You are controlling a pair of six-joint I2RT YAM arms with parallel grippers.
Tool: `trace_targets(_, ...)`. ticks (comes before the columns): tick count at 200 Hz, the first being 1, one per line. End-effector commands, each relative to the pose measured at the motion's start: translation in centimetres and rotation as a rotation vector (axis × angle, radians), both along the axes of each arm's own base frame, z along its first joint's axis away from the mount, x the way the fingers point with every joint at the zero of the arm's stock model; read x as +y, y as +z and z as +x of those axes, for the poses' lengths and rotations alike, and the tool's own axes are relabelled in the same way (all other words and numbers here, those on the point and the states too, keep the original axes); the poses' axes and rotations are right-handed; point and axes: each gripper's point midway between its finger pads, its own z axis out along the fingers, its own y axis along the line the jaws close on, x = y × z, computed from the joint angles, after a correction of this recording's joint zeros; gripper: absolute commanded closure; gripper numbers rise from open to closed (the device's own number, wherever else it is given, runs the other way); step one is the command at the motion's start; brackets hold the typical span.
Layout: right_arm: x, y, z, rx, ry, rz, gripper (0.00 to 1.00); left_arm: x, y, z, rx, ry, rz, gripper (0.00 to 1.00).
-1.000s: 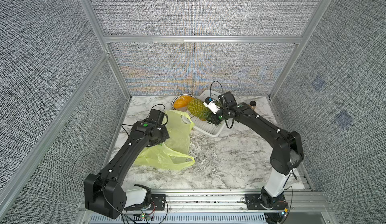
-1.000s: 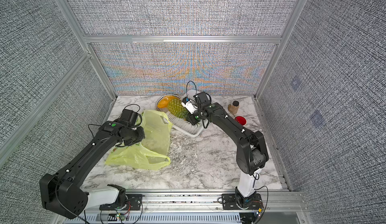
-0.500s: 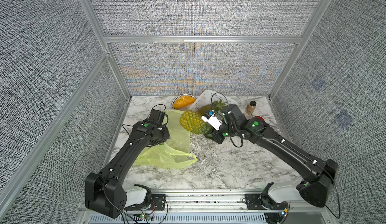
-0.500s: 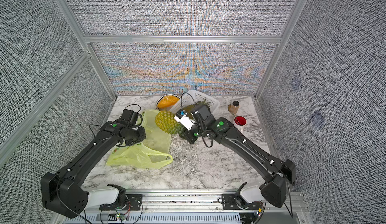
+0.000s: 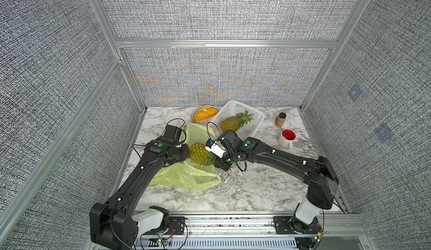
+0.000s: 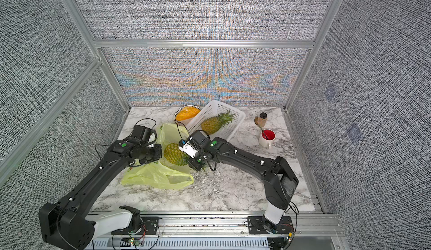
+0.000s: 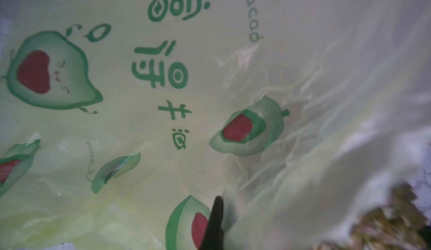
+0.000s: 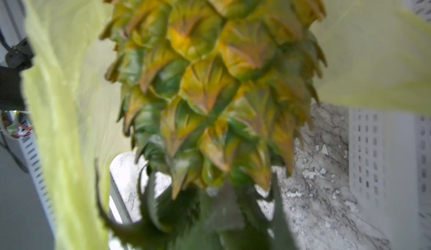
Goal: Place the pineapple into a plastic bag & tie a knot
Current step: Place the pineapple in the plastic bag.
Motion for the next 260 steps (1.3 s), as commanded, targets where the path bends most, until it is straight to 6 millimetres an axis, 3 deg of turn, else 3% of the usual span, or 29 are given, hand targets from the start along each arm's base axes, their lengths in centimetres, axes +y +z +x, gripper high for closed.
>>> trace_targets(1, 2.4, 0.4, 1.3, -0.074, 0.029, 0.054, 1.00, -1.0, 0.6, 0.3, -0.043, -0.061, -0.040, 1.00)
trace_targets(47, 4.6, -2.0, 1.7, -0.067, 0.070, 0.058, 1.00, -1.8, 0.6, 0.3, -0.047, -0.094, -0.076, 1.00)
trace_targets(96, 6.2, -5.1, 0.5, -0.060, 0.123, 0.142, 1.00, -1.9, -0.9, 0.4, -0.036, -0.088, -0.083, 1.00)
trace_targets(116, 6.2, -6.1, 0.6, -0.095, 0.125, 0.169, 0.86, -2.0, -1.9, 0.3, -0.021, -0.082, -0.090, 1.00)
trace_targets(135, 5.7, -6.8, 0.8, -0.138, 0.116, 0.184, 0.65, -2.0, -2.6, 0.2, -0.011, -0.084, -0.089, 1.00)
trace_targets(161, 4.7, -5.6, 0.5, -0.202, 0.098, 0.243, 0.35, -1.8, -2.7, 0.0, -0.013, -0.093, -0.076, 1.00)
trace_targets(188, 3.5, -5.7, -0.2, -0.242, 0.103, 0.279, 0.29, -1.8, -2.6, -0.1, -0.030, -0.102, -0.074, 1.00)
trace_targets(207, 3.1, -6.8, -0.7, -0.241, 0.113, 0.279, 0.31, -1.9, -2.6, -0.3, -0.037, -0.115, -0.079, 1.00)
trace_targets(224, 3.1, -7.4, -0.8, -0.243, 0.123, 0.278, 0.40, -2.0, -2.6, -0.5, -0.044, -0.131, -0.082, 1.00)
trace_targets(236, 3.3, -7.3, -0.7, -0.248, 0.129, 0.283, 0.52, -2.1, -2.5, -0.6, -0.056, -0.145, -0.087, 1.00)
trace_targets(260, 3.8, -5.9, -0.4, -0.268, 0.138, 0.306, 0.92, -2.3, -1.9, -0.6, -0.092, -0.173, -0.098, 1.00)
